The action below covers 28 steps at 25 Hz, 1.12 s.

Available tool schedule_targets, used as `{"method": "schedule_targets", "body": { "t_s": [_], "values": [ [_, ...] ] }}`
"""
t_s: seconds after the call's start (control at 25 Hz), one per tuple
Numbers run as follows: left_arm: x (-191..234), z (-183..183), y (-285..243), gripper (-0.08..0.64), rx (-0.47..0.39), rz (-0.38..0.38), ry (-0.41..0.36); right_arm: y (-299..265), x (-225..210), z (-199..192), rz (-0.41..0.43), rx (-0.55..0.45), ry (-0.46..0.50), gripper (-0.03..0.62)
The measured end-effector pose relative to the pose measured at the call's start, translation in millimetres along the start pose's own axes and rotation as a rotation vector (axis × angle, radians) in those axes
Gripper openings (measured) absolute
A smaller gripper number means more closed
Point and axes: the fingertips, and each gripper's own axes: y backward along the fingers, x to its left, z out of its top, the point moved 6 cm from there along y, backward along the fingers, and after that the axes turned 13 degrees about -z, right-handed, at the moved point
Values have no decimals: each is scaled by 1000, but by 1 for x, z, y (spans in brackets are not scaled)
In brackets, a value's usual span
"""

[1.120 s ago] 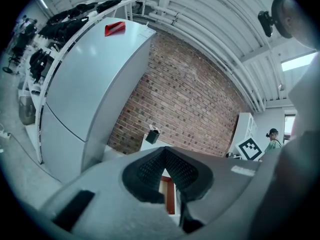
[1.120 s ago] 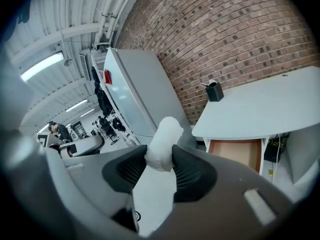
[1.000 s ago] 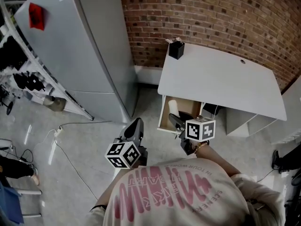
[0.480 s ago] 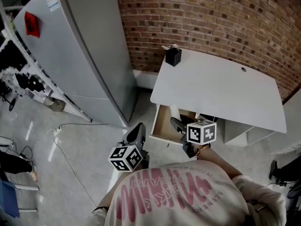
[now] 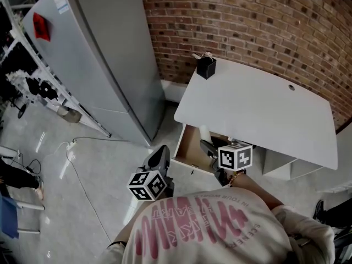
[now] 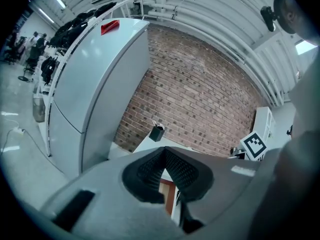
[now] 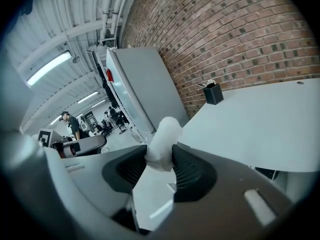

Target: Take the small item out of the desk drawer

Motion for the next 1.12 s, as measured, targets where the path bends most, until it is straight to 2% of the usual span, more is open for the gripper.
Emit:
{"method": "schedule_targets", "body": {
  "t_s": [0.6, 1.12],
  "values": [
    [-25, -40, -22, 6, -64, 108, 61, -2, -47, -5, 77, 81, 61, 166],
    [-38, -70, -34, 6, -60, 157, 92, -1, -73, -23, 111, 146, 79, 166]
  ]
}}
